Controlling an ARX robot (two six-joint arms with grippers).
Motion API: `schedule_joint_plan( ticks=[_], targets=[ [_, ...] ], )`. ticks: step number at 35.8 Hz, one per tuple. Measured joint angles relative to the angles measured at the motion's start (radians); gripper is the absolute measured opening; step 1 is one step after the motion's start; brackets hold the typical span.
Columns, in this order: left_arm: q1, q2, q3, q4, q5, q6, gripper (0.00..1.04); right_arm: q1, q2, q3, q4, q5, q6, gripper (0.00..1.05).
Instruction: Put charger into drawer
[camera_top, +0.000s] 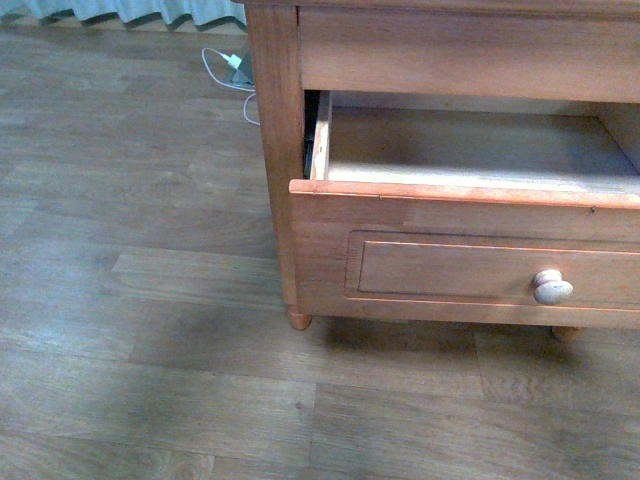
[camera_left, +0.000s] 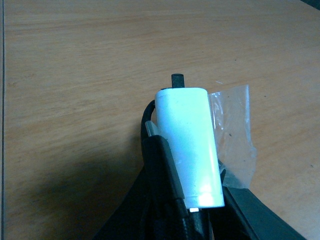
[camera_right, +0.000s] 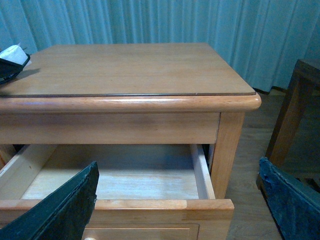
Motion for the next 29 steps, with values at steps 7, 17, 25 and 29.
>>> schedule_joint_plan(
  ticks=[7,17,25,29],
  targets=[
    [-0.014,-0.094,-0.112,0.032,0.053,0.005,0.23,0.0,0.0,0.0,0.0,0.0,0.0,0.96],
    [-0.076,-0.285,-0.292,0.055,0.185,0.027,0.23,0.0,0.0,0.0,0.0,0.0,0.0,0.96],
    [-0.106,-0.303,-0.315,0.037,0.26,0.047,0.23,0.0,0.0,0.0,0.0,0.0,0.0,0.96],
    [-0.116,-0.267,-0.309,0.011,0.296,0.068,0.23,0.0,0.0,0.0,0.0,0.0,0.0,0.96]
  ],
)
